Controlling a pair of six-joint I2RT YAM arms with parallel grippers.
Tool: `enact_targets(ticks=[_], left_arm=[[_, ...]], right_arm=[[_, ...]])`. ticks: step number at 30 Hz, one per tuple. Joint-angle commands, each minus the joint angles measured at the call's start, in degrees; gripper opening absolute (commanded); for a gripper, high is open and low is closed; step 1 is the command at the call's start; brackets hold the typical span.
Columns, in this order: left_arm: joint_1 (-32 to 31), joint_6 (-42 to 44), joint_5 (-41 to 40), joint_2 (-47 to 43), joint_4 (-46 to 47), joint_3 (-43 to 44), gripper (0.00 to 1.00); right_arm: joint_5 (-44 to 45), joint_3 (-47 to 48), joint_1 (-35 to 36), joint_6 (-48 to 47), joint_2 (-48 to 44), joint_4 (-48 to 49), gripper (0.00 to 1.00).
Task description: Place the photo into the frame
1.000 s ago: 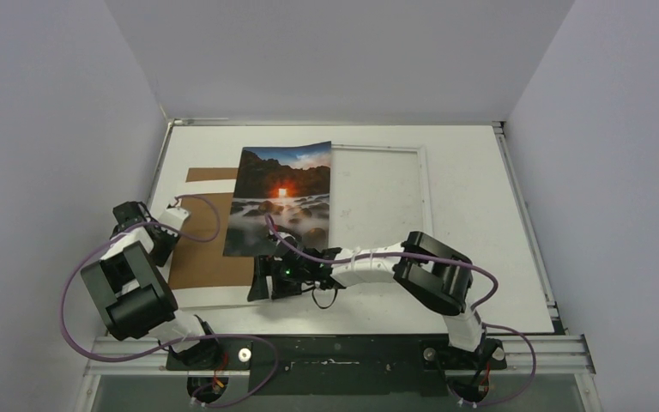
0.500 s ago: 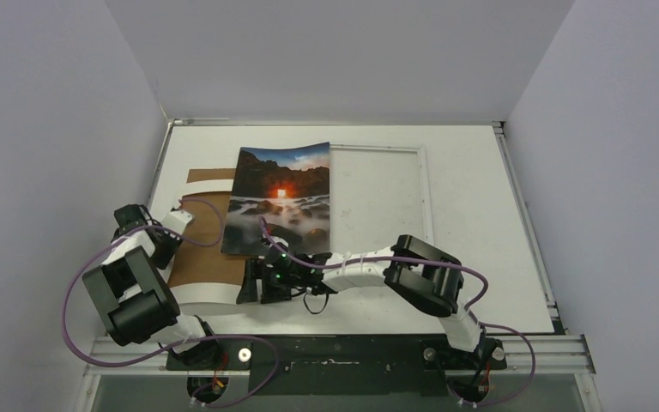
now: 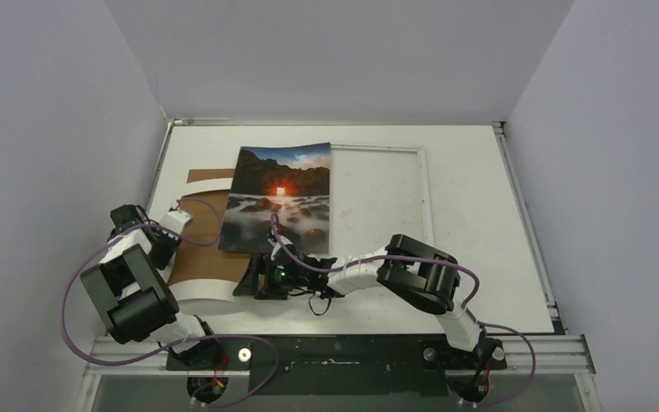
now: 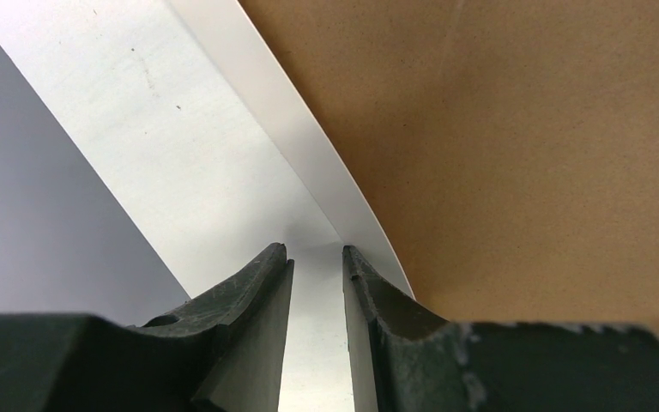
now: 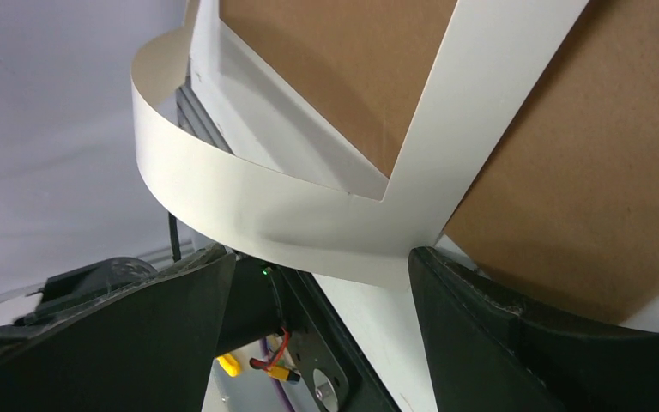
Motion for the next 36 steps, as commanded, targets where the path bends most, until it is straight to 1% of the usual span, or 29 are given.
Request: enact_targets(ticks=[1, 6, 23, 30, 32, 34, 36], left_arm=[[0.4, -0.5, 2.9, 2.5, -9.4, -1.8, 0.28], [0.6, -0.3, 3.1, 2.7, -9.9, -1.5, 0.28], [2.4, 0.9, 3.9, 3.7, -11.8, 0.1, 0.28], [2.5, 1.0, 4.0, 3.7, -12.4, 0.2, 0.28], [2.6, 1.0, 3.9, 3.9, -12.5, 0.3, 0.28], [2.6, 0.9, 4.0, 4.1, -12.7, 0.5, 0.28], [2.7, 0.8, 4.1, 4.2, -12.9, 0.8, 0.28]], right_arm=[[0.7, 0.8, -0.8, 1.7, 1.4, 10.0, 0.77], [-0.6, 2.9, -1.1, 2.4, 4.2, 11.6, 0.77], [-3.2, 12.4, -1.8, 2.3, 8.9, 13.8, 0.77], [-5.0, 12.2, -1.8, 2.8, 11.2, 14.4, 0.77], [-6.5, 13.9, -2.2, -1.4, 10.9, 11.8, 0.77], [-7.1, 17.1, -2.7, -8.6, 9.9, 4.5, 0.77], [-5.2, 20.5, -3.0, -17.6, 7.9, -6.4, 0.78]])
